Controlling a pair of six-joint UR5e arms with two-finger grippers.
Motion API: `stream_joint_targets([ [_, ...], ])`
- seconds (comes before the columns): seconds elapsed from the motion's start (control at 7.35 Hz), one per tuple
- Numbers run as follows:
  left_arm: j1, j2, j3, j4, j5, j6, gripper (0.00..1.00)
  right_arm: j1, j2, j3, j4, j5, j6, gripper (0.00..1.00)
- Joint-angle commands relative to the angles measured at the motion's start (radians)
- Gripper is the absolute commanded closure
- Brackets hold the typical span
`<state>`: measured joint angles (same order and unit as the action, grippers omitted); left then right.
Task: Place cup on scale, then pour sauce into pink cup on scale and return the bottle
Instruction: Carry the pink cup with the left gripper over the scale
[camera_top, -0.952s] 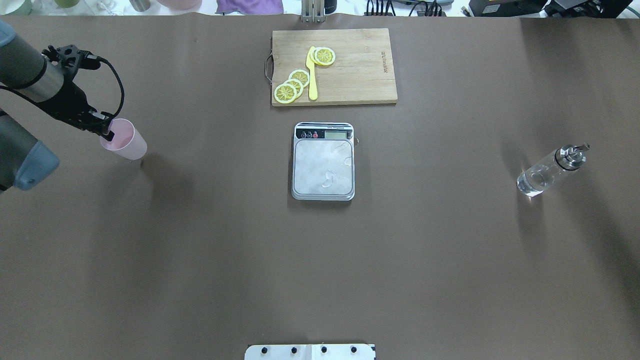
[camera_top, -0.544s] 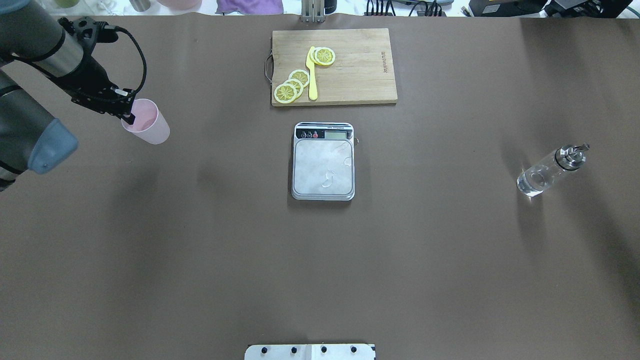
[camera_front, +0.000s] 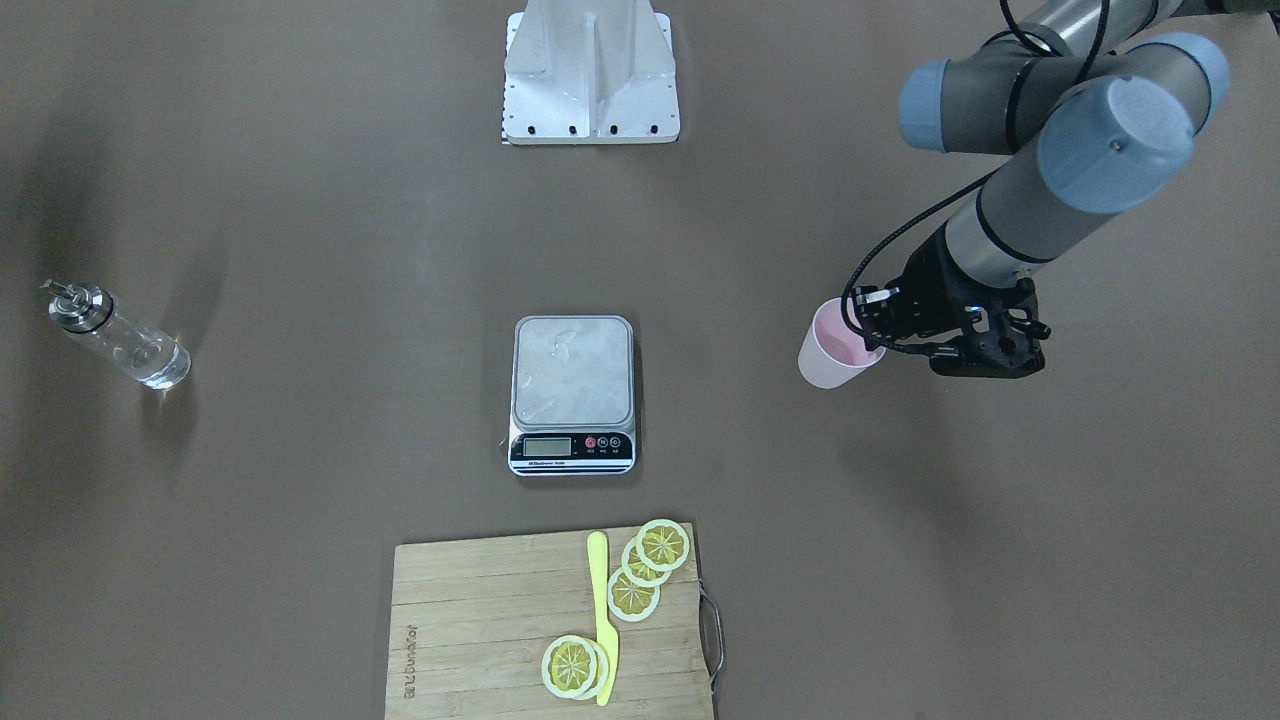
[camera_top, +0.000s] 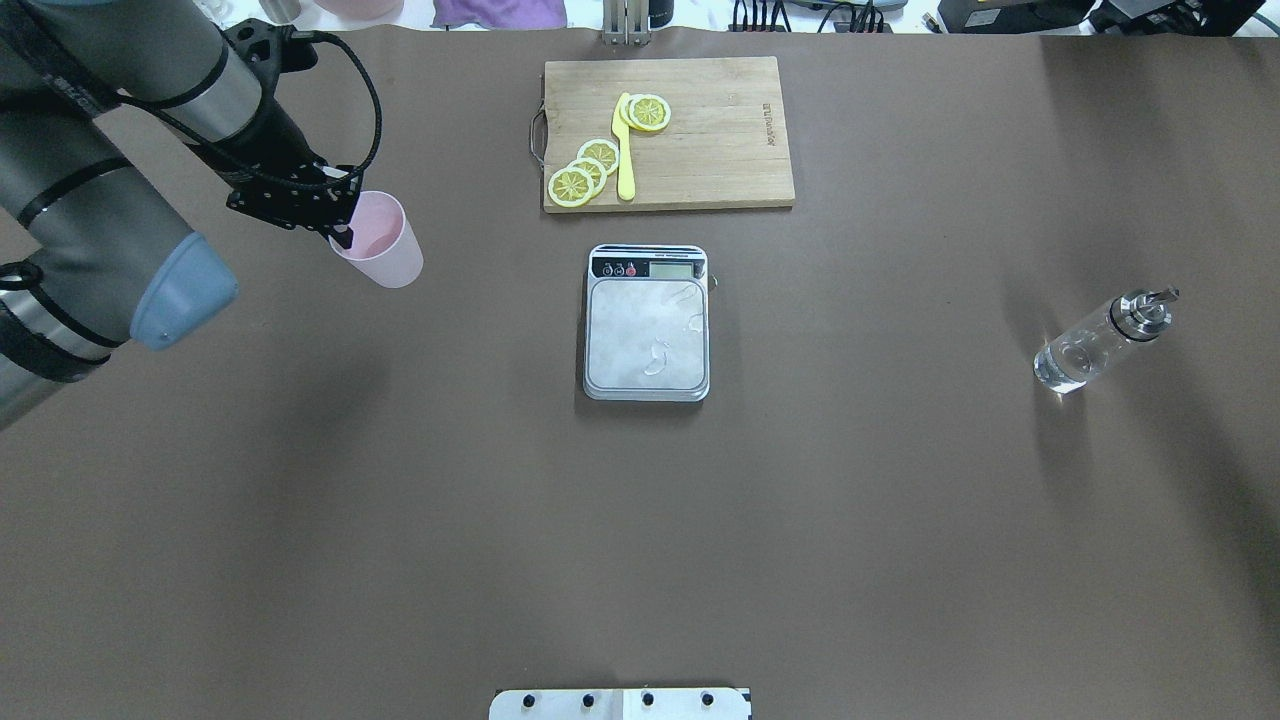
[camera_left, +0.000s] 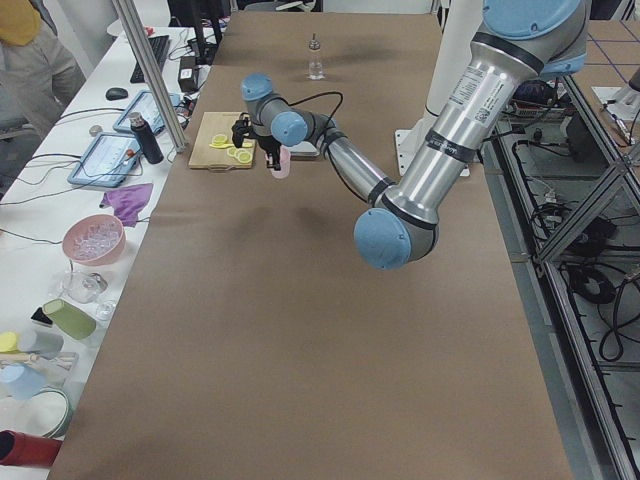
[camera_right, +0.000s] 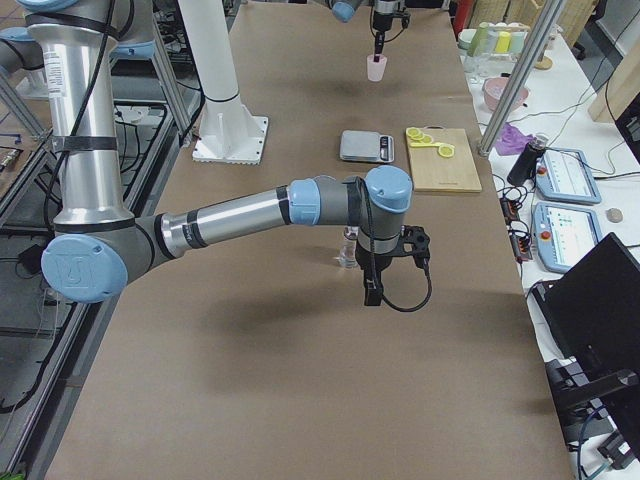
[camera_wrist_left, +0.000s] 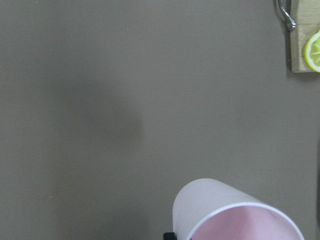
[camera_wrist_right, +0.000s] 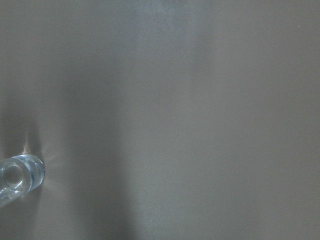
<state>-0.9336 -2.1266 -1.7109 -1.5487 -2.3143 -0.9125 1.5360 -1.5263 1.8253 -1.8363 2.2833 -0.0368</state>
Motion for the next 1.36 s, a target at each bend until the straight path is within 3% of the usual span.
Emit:
stream_joint_targets([
  [0.0,0.065,-0.07,0.004,-0.001,0.006,-0.138,1.0,0.001,0.002,0.0,-0.001,0.002,0.0,0.0],
  [0.41,0.146,-0.128,0.01,0.007,0.081,-0.232,1.0,0.001,0.003,0.0,-0.001,0.001,0.0,0.0],
  [0.68,0.154,-0.2,0.016,0.115,0.088,-0.235,1.0,0.001,0.003,0.0,-0.001,0.001,0.0,0.0],
  [1.22,0.196,-0.276,0.091,0.121,0.138,-0.252,1.0,0.001,0.003,0.002,-0.001,0.002,0.0,0.0],
])
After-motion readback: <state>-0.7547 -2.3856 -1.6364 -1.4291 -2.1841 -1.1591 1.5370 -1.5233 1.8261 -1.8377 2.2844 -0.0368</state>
